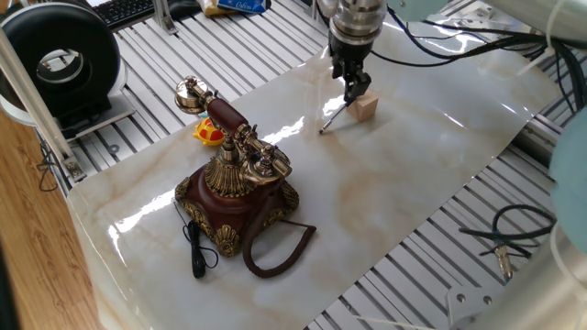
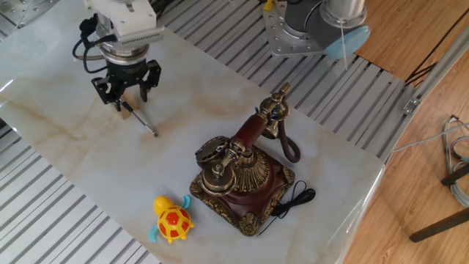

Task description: Dial a number on an old rotary phone

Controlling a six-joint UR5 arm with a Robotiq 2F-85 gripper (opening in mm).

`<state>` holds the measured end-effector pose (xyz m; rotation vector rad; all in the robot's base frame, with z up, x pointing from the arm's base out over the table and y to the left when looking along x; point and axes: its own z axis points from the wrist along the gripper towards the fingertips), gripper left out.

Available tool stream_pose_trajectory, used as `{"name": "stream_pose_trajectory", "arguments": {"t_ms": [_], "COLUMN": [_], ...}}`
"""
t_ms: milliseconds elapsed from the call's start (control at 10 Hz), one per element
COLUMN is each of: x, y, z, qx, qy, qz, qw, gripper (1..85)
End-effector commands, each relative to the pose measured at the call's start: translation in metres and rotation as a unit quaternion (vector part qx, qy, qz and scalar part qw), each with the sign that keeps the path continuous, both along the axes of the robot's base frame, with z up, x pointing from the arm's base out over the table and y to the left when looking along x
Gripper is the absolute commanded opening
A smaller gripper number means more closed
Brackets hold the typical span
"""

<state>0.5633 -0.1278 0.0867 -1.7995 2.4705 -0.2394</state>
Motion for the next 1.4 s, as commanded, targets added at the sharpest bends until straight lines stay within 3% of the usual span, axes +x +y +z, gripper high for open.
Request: {"name": "stream_pose_trajectory", "arguments": {"t_ms": [0,100,200,600,800,1300], "x": [0.007,0.005,0.005,0.006,0.002,0.001], "y": [0.005,0.008,0.002,-0.014,-0.006,-0.007], "z": [-0.010,-0.010,-0.010,-0.035,-0.036,-0.044], "qx": [0.027,0.033,0.023,0.026,0.042,0.030], "qy": [-0.011,-0.007,-0.008,-0.011,-0.004,0.004], "qz": [0.009,0.008,0.016,0.044,0.045,0.074], "qw": [0.9995,0.9994,0.9996,0.9986,0.9981,0.9968], "gripper": [57.3,57.3,57.3,57.7,59.0,59.3]}}
